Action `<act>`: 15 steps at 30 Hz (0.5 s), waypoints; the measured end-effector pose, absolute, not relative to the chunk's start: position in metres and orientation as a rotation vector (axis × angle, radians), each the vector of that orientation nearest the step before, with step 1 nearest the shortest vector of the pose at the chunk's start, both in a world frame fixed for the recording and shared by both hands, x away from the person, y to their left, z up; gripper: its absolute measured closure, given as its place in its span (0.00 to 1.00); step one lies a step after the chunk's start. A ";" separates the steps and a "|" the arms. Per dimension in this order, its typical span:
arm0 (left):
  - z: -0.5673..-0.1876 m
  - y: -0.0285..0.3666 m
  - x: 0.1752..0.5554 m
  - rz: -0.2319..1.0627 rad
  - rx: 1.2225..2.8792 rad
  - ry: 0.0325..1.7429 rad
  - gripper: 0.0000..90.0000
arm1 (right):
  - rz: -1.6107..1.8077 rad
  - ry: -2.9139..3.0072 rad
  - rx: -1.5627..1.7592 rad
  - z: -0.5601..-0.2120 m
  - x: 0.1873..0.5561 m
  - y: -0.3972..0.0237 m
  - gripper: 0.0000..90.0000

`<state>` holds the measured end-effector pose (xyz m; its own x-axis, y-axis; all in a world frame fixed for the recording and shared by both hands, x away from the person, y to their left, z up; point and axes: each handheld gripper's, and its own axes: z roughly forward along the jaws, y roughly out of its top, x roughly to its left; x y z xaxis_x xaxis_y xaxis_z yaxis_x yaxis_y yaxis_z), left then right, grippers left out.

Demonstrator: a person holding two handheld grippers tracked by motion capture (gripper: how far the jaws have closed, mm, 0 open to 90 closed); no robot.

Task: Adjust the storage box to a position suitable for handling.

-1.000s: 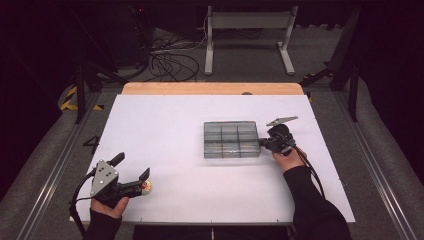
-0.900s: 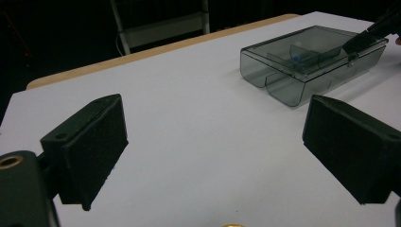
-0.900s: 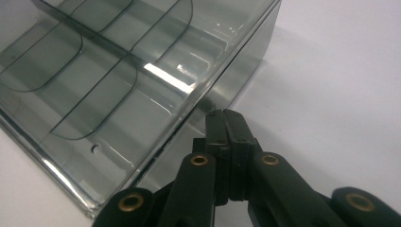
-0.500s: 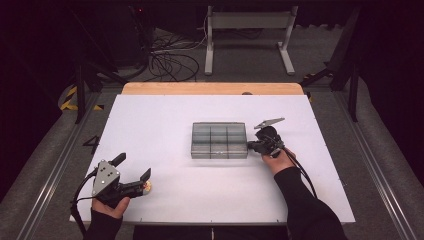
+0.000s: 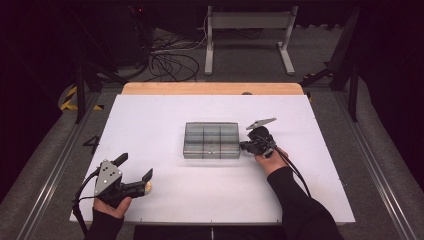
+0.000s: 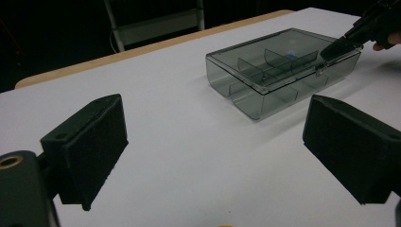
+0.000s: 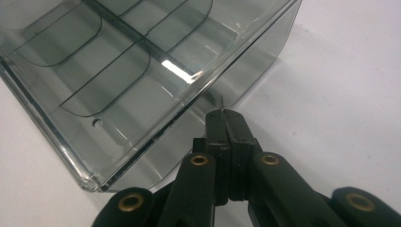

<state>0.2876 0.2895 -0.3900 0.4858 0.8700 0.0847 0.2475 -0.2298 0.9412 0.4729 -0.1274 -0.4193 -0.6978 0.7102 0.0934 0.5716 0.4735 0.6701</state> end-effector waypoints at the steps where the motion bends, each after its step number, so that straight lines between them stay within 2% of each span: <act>1: -0.390 0.289 0.288 0.787 1.744 0.953 0.09 | 1.029 2.520 1.109 -0.420 0.473 -0.126 1.00; 11: -0.390 0.288 0.289 0.772 1.754 0.945 0.09 | 1.025 2.515 1.090 -0.420 0.474 -0.123 1.00; 14: -0.389 0.286 0.291 0.746 1.752 0.941 0.09 | 1.020 2.512 1.079 -0.417 0.472 -0.124 0.96; 15: -0.389 0.285 0.292 0.737 1.755 0.942 0.09 | 0.994 2.498 1.063 -0.412 0.469 -0.125 0.92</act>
<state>0.2920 0.2853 -0.3888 0.5165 0.8542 0.0598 0.2633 -0.2249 0.9381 0.4687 -0.1251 -0.4121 -0.7026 0.7107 0.0344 0.5399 0.5010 0.6764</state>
